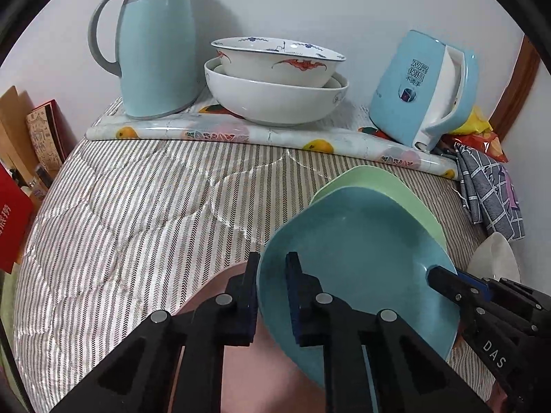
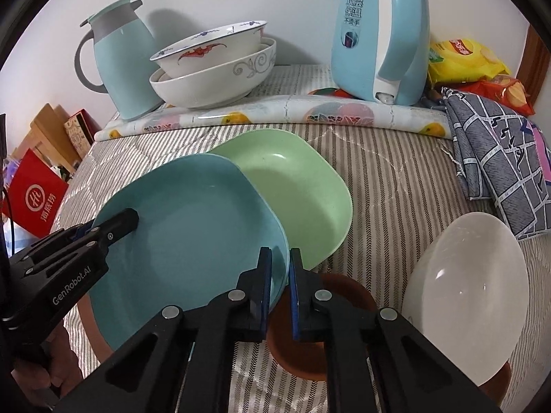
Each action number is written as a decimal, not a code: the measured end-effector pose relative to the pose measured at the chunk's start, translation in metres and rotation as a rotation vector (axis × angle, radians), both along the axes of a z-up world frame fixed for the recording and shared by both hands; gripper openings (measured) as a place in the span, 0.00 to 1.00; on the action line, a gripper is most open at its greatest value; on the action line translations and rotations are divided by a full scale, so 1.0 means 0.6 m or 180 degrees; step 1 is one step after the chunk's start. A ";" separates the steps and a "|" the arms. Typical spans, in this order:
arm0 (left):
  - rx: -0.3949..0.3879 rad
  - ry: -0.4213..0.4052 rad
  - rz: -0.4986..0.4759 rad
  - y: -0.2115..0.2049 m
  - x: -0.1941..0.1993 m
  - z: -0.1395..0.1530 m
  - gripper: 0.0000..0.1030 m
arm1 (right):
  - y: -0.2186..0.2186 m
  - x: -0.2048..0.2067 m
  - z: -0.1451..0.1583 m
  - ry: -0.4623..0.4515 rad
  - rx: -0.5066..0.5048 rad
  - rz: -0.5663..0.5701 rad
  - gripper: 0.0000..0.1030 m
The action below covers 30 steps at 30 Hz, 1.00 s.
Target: Organize plates and bowls
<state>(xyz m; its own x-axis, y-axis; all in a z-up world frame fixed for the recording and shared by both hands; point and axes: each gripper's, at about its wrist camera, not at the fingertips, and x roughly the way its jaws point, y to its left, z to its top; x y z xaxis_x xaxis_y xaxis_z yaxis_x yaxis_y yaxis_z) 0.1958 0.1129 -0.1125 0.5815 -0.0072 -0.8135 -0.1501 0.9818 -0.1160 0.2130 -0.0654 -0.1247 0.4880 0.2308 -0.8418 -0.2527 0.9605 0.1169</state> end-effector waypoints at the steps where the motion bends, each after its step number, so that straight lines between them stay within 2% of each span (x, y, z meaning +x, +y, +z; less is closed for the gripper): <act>1: 0.0001 -0.0007 0.0008 0.001 -0.002 0.001 0.14 | 0.001 -0.001 0.001 -0.0011 -0.0002 -0.0004 0.09; 17: 0.0025 -0.0125 0.0123 0.031 -0.054 0.032 0.14 | 0.028 -0.041 0.029 -0.0153 0.0093 0.0078 0.08; 30: 0.0057 -0.0129 0.0257 0.068 -0.108 0.032 0.14 | 0.063 -0.087 0.028 -0.0177 0.0129 0.0219 0.08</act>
<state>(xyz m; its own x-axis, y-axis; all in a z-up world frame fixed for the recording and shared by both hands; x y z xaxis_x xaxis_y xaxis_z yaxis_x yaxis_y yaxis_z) 0.1308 0.1537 -0.0933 0.6120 0.0554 -0.7889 -0.2246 0.9687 -0.1062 0.1609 -0.0273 -0.1077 0.5154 0.2987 -0.8032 -0.3251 0.9354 0.1393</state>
